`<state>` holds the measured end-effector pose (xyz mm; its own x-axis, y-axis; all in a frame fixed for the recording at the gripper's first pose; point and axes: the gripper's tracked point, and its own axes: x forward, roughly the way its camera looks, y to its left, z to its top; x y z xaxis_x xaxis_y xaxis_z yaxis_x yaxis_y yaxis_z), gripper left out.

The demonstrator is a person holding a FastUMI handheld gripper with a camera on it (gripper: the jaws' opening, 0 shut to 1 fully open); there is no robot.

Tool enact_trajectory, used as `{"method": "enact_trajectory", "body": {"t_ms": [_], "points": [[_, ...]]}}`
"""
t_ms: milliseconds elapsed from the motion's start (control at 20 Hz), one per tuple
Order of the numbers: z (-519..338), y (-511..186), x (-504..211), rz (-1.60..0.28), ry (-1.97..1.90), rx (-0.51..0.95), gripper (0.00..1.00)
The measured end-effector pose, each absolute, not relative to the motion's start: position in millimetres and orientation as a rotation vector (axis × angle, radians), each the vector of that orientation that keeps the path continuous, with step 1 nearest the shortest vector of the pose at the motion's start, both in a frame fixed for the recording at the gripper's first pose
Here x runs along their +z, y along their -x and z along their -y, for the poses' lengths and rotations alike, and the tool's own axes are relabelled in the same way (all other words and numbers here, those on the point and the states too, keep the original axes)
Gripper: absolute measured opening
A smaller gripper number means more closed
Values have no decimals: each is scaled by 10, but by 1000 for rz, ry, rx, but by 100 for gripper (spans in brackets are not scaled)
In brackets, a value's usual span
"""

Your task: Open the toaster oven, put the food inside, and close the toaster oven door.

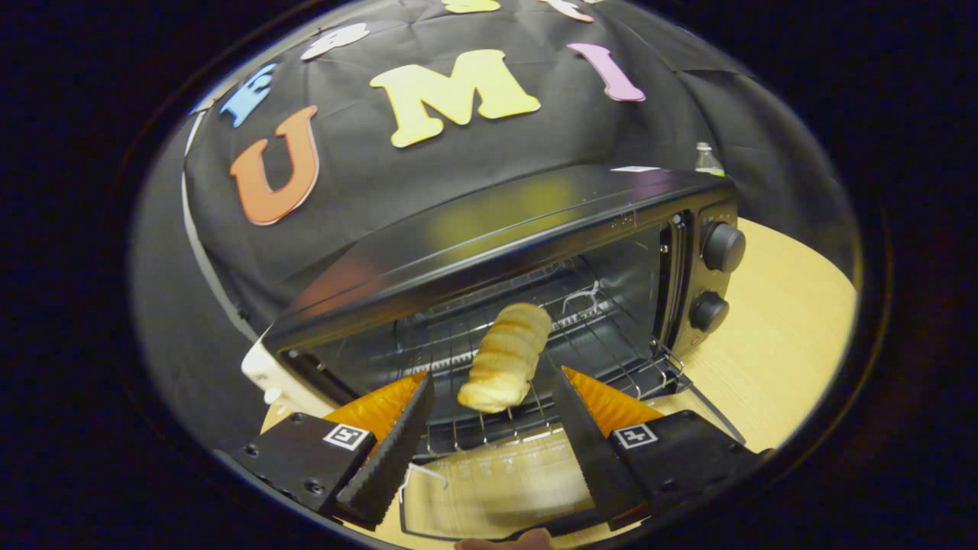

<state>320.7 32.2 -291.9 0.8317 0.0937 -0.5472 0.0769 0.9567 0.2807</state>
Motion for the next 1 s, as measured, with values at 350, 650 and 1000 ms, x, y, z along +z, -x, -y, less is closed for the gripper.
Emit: {"method": "enact_trajectory", "body": {"t_ms": [350, 650, 1000], "points": [[-194, -2154, -2543, -601, -187, 134, 100], [13, -1699, -2881, -665, -107, 182, 100], [97, -1655, -3426, -800, -33, 173, 100]]}}
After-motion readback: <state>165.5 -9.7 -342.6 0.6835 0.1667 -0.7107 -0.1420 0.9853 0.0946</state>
